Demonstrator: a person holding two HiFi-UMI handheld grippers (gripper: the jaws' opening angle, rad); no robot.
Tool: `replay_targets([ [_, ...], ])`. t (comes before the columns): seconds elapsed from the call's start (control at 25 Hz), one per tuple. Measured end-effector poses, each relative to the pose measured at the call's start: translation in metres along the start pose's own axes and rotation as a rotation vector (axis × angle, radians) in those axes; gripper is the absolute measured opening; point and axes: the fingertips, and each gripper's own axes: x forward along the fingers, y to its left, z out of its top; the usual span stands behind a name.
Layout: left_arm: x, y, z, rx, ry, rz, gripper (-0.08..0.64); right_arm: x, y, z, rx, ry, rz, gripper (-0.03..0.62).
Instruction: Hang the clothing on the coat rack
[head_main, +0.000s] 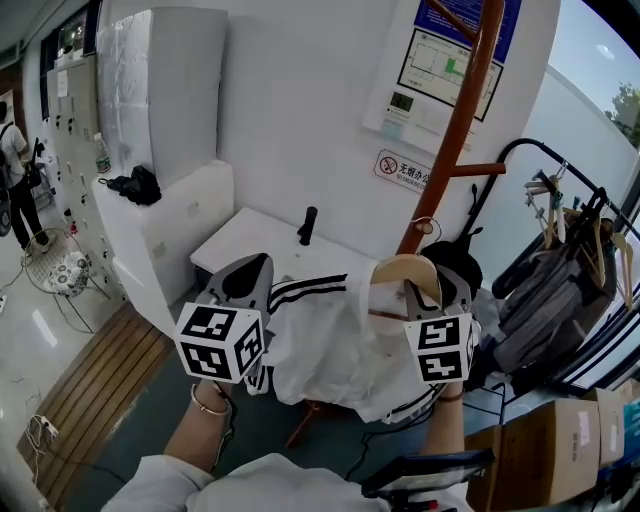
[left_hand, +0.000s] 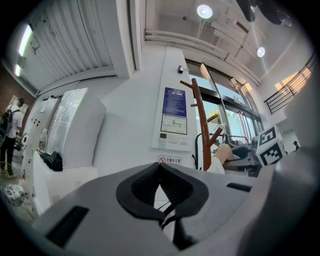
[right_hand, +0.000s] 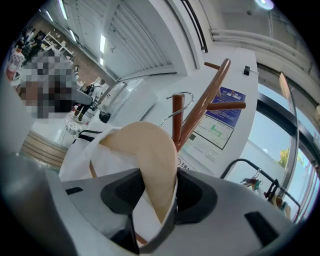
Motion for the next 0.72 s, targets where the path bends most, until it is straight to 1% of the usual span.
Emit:
replay_targets([
  [0.72, 0.002, -0.008, -0.009, -0.007, 0.019, -0.014, 0.008, 0.013, 0.012, -0.023, 0.026, 0.053, 0.035, 0.186],
])
